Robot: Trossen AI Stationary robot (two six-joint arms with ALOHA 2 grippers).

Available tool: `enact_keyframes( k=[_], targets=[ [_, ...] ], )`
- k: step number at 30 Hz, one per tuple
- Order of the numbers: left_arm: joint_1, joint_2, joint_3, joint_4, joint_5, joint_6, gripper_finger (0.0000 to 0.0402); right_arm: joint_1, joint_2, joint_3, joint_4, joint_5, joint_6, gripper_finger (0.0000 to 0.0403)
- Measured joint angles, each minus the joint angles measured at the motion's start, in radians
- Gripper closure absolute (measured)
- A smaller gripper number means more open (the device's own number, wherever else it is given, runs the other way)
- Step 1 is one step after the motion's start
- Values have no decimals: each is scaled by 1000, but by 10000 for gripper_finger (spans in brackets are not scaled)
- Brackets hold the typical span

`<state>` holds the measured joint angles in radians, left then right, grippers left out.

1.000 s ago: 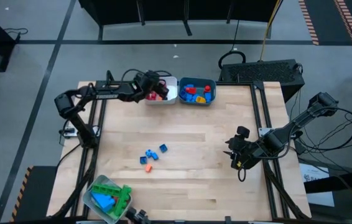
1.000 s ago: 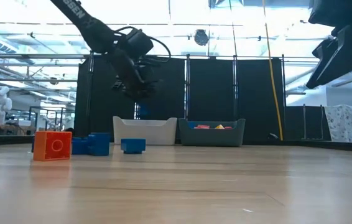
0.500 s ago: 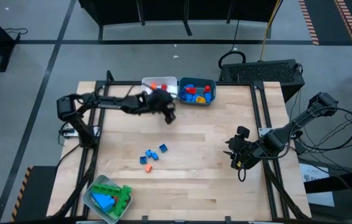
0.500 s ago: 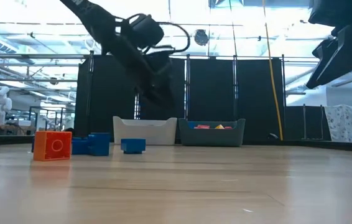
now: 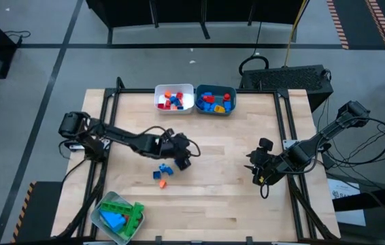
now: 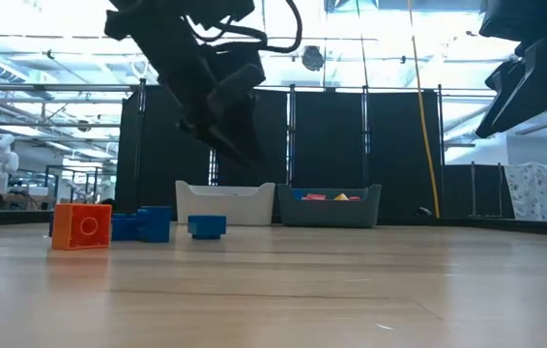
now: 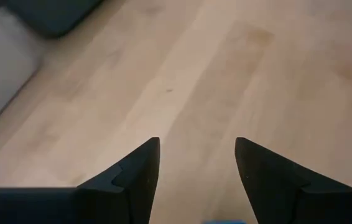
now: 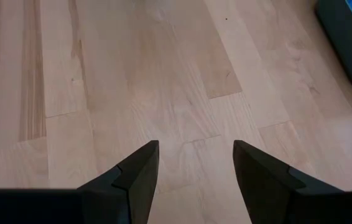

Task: Sort blocks by size
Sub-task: Put the blue cube 4 stud game piece into the white bin

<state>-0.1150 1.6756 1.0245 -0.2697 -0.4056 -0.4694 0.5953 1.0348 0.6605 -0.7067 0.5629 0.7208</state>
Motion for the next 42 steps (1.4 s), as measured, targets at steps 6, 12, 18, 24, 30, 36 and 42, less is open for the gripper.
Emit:
enact_keyframes(
  k=[6, 12, 18, 24, 30, 36, 42],
  targets=[
    [-42, 0, 0, -78, -22, -125, 191, 0, 0, 0, 0, 0, 0, 211],
    [-83, 10, 0, -84, -21, -129, 189, 0, 0, 0, 0, 0, 0, 211],
    [-117, 17, 1, -84, 12, -164, 141, 0, 0, 0, 0, 0, 0, 211],
    [-117, 35, 1, -149, 7, -209, 71, 0, 0, -1, 0, 0, 0, 211],
    [-116, 79, 1, -166, -18, -232, 40, 0, 0, -1, 0, 1, 0, 211],
    [-107, 146, 0, -166, -37, -250, 35, 0, 0, -1, 0, 0, 0, 211],
    [-99, 209, 5, -163, -33, -287, 37, 0, 0, -1, 0, 0, 0, 211]
  ],
)
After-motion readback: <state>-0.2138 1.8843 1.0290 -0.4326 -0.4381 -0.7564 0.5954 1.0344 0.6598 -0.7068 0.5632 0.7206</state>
